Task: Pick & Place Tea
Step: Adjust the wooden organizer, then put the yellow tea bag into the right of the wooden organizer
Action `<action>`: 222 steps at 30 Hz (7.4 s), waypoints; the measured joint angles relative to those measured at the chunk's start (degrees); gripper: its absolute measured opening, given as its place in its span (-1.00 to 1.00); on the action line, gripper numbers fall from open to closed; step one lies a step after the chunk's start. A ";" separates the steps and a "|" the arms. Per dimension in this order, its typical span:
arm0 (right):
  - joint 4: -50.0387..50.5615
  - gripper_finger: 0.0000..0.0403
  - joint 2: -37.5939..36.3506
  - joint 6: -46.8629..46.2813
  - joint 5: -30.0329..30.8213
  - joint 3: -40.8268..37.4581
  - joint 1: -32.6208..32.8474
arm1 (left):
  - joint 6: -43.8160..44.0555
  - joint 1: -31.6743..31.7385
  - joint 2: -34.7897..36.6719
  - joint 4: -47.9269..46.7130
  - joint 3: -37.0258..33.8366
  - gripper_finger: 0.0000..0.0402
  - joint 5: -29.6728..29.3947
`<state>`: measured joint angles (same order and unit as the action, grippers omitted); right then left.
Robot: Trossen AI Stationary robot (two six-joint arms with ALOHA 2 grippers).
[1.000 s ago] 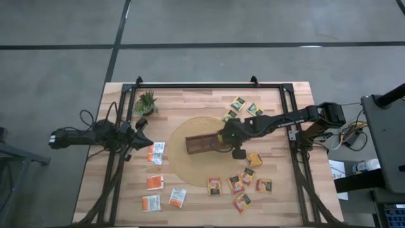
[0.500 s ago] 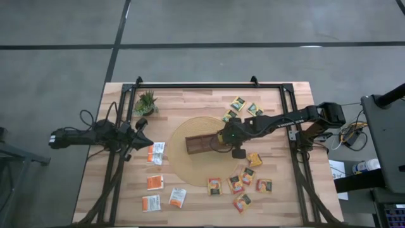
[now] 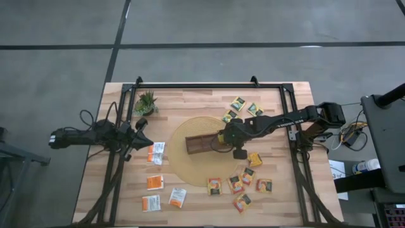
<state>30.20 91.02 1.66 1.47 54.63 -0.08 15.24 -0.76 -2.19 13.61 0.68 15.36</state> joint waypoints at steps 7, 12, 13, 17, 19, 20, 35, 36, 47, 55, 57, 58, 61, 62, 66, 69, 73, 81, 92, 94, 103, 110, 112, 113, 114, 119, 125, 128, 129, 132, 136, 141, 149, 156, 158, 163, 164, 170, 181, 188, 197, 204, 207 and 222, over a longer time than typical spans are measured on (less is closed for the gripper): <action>-0.01 -0.96 0.00 -0.44 -3.33 -0.10 -0.09 | 0.00 -0.01 0.00 0.00 0.01 -1.00 -0.01; 0.02 -0.96 0.00 -0.66 -7.99 -0.22 0.05 | 0.00 -0.01 0.00 0.00 0.00 -1.00 0.00; 0.02 -0.96 0.00 -0.64 -8.01 -0.22 0.15 | 0.01 -0.01 -0.01 0.00 0.01 -1.00 0.01; 0.10 -0.96 0.00 -0.38 -10.68 -0.22 0.22 | 0.01 -0.01 0.02 0.00 -0.01 -1.00 -0.01; 0.11 -0.96 0.00 -0.43 -12.12 -0.22 0.32 | 0.00 -0.01 -0.01 0.00 -0.01 -1.00 -0.01; 0.21 -0.96 0.00 -0.46 -12.16 -0.22 0.50 | -0.02 0.00 -0.01 0.00 0.00 -1.00 0.01; 1.09 -0.96 -0.02 -1.54 -2.80 0.89 0.57 | -0.01 0.00 0.00 0.00 -0.01 -1.00 0.00; 1.11 -0.96 0.11 -1.59 -3.14 0.79 0.57 | -0.01 0.01 0.00 0.00 0.01 -1.00 0.01; 1.39 -0.96 2.03 1.27 -7.98 1.44 0.57 | 0.01 -0.01 0.01 0.00 -0.01 -1.00 0.01; 2.23 -0.96 -1.81 2.01 -1.93 2.10 0.67 | 0.01 -0.01 0.00 0.02 0.01 -1.00 -0.01; 3.42 -0.96 -3.16 2.01 -0.75 2.01 0.68 | -0.01 0.01 0.02 0.00 0.01 -1.00 0.00; 3.81 -0.96 -3.85 1.98 -0.35 1.84 0.68 | 0.00 -0.01 0.01 0.01 0.00 -1.00 0.00; 4.12 -0.96 -6.40 2.00 0.12 0.46 0.91 | 0.01 0.01 0.02 0.02 0.01 -1.00 0.01; 4.08 -0.96 -7.41 2.20 0.18 -0.14 0.98 | 0.00 0.01 0.01 0.02 0.01 -1.00 0.00; 3.86 -0.96 -12.32 1.56 1.38 -2.78 0.98 | 0.00 0.01 0.01 0.02 0.01 -1.00 0.00; 2.97 -0.96 -16.44 -0.10 6.10 -4.98 0.97 | 0.01 -0.01 0.02 0.02 -0.01 -1.00 0.02; 1.92 -0.96 -21.87 -2.96 12.83 -8.26 0.80 | 0.01 -0.01 0.01 0.00 0.01 -1.00 0.00; 2.25 -0.96 -29.40 -8.78 22.78 -13.15 0.08 | -0.01 0.01 0.00 0.02 -0.01 -1.00 0.00; 2.74 -0.95 -32.77 -10.32 22.69 -17.05 -6.40 | 0.00 0.00 0.02 0.02 0.01 -1.00 -0.01; 2.64 -0.92 -32.79 -10.28 22.59 -17.53 -7.44 | 0.00 -0.01 0.02 0.00 0.01 -1.00 -0.01; 4.81 -0.56 -32.79 -11.33 22.06 -18.45 -9.01 | -0.01 0.00 0.01 0.02 0.00 -1.00 -0.01; 6.29 -0.14 -32.78 -14.31 17.74 -18.65 -8.98 | 0.00 -0.01 0.02 0.02 0.01 -1.00 0.01; 6.27 -0.02 -32.76 -14.78 17.35 -18.67 -8.94 | -0.02 0.00 0.00 0.00 0.01 -1.00 -0.01; 6.27 0.03 -32.76 -14.78 17.43 -18.67 -8.96 | 0.01 -0.01 0.02 0.02 0.01 -1.00 -0.01; 6.25 0.08 -32.76 -14.78 17.54 -18.67 -9.00 | 0.01 -0.01 0.02 0.02 0.00 -1.00 0.00; 5.88 0.26 -32.76 -11.02 17.97 -18.71 -8.94 | -0.01 0.01 0.00 0.02 0.01 -1.00 0.02; 5.61 0.33 -32.76 -5.07 18.00 -18.64 -8.94 | 0.01 0.00 0.02 0.01 0.00 -1.00 0.00; 4.31 0.32 -32.76 -4.28 18.04 -18.64 -8.96 | -0.01 -0.01 0.00 0.00 0.01 -1.00 -0.01; 3.51 0.31 -32.76 -4.69 18.10 -18.64 -8.96 | -0.01 -0.01 0.02 0.02 0.01 -1.00 0.02; 0.98 0.28 -32.76 -6.21 21.74 -18.62 -8.94 | 0.01 -0.01 -0.01 0.02 0.01 -1.00 -0.01; -1.22 0.23 -32.80 -9.95 33.59 -18.54 -9.18 | 0.01 -0.01 0.02 0.00 0.01 -1.00 -0.01; -1.20 0.17 -32.83 -10.97 37.21 -16.15 -10.38 | -0.02 -0.01 -0.01 0.02 -0.01 -1.00 -0.01; 4.90 0.11 -32.55 -35.44 38.79 -11.01 -12.05 | 0.00 -0.01 0.00 0.01 0.00 -1.00 0.00; 6.33 0.11 -32.00 -24.59 33.07 -9.60 -12.57 | -0.01 -0.01 -0.01 0.02 0.01 -1.00 -0.01; 5.91 0.11 -32.00 -24.09 30.20 -8.46 -12.59 | -0.02 0.01 0.01 0.00 0.01 -1.00 0.01; 5.42 0.11 -32.02 -24.80 25.73 -5.34 -12.59 | 0.00 -0.01 0.01 0.00 0.00 -1.00 0.01; 5.46 0.11 -32.02 -23.78 25.62 -4.85 -12.57 | 0.00 -0.01 0.00 0.02 0.01 -1.00 -0.01; 5.12 0.11 -31.90 -24.63 34.29 -4.28 -13.83 | 0.00 0.00 0.00 0.02 0.00 -1.00 0.01; 6.68 0.11 -26.32 -31.50 18.13 -8.94 -28.92 | 0.01 0.00 0.02 0.01 0.01 -1.00 0.01; 5.86 0.11 -17.83 -31.00 11.25 -10.38 -36.12 | 0.00 0.01 0.01 0.02 -0.01 -1.00 0.01; -0.62 0.11 -7.50 -27.52 8.40 -10.40 -37.43 | -0.01 0.00 0.00 0.00 0.01 -1.00 -0.01; -3.43 0.11 -1.64 -20.59 5.62 -10.38 -38.03 | 0.00 -0.01 0.02 0.00 0.01 -1.00 -0.01; -4.90 0.11 0.59 -19.55 4.47 -10.40 -38.07 | 0.00 -0.01 0.00 0.00 -0.01 -1.00 0.01; -3.85 -0.09 3.69 -16.17 4.40 -9.97 -38.09 | -0.01 0.00 0.02 0.00 0.00 -1.00 0.01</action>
<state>26.35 94.72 -14.51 5.87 44.66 -38.16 15.23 -0.77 -2.17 13.61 0.68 15.37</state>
